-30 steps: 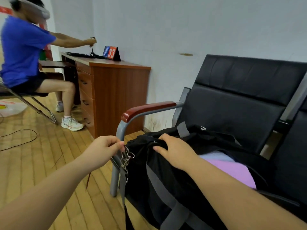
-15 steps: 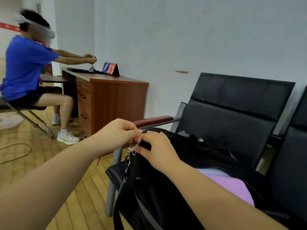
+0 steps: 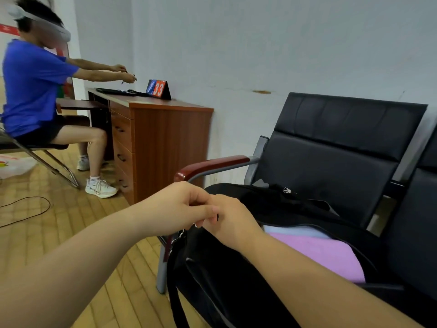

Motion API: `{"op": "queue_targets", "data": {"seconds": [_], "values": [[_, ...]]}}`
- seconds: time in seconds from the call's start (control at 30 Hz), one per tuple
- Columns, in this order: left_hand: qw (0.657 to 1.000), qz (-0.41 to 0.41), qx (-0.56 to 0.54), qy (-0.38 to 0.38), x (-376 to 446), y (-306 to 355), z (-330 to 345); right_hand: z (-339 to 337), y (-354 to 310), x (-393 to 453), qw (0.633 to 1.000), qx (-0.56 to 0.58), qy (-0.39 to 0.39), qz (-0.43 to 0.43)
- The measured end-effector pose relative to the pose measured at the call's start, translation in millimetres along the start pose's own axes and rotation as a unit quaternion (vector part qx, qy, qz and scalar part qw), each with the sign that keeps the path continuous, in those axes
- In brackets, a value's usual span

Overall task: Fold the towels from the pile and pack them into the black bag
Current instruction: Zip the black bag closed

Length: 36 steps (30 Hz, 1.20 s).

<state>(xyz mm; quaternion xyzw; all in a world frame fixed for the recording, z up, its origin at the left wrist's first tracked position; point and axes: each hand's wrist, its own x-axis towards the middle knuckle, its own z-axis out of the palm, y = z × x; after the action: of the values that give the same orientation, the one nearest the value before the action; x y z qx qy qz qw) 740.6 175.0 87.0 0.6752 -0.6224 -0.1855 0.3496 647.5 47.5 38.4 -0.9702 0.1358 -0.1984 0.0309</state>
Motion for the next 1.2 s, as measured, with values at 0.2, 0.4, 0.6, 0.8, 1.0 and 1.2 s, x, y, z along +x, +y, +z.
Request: {"op": "queue_targets", "data": {"seconds": [0.2, 0.4, 0.6, 0.8, 1.0, 1.2], "values": [[0.996, 0.044, -0.067, 0.048, -5.5, 4.8, 2.2, 3.8, 1.9, -12.1, 0.977, 0.188, 0.060, 0.078], [0.928, -0.313, -0.132, 0.149, 31.5, -88.5, 36.0, 3.5, 6.4, -9.1, 0.962, 0.217, 0.063, 0.152], [0.884, -0.368, -0.262, 0.122, 45.5, -108.0, 60.3, -0.4, 12.4, -7.6, 0.957, 0.228, 0.082, 0.161], [0.903, -0.264, -0.255, 0.224, 45.9, -91.0, 48.5, -0.1, 21.5, -12.2, 0.955, 0.210, 0.106, 0.179], [0.907, -0.238, -0.206, 0.281, 37.2, -103.3, 41.5, -8.2, 33.3, -27.7, 0.949, 0.197, 0.123, 0.213], [0.913, -0.243, -0.159, 0.285, 37.4, -110.7, 43.1, -10.0, 70.3, -64.1, 0.932, 0.219, 0.115, 0.265]]}}
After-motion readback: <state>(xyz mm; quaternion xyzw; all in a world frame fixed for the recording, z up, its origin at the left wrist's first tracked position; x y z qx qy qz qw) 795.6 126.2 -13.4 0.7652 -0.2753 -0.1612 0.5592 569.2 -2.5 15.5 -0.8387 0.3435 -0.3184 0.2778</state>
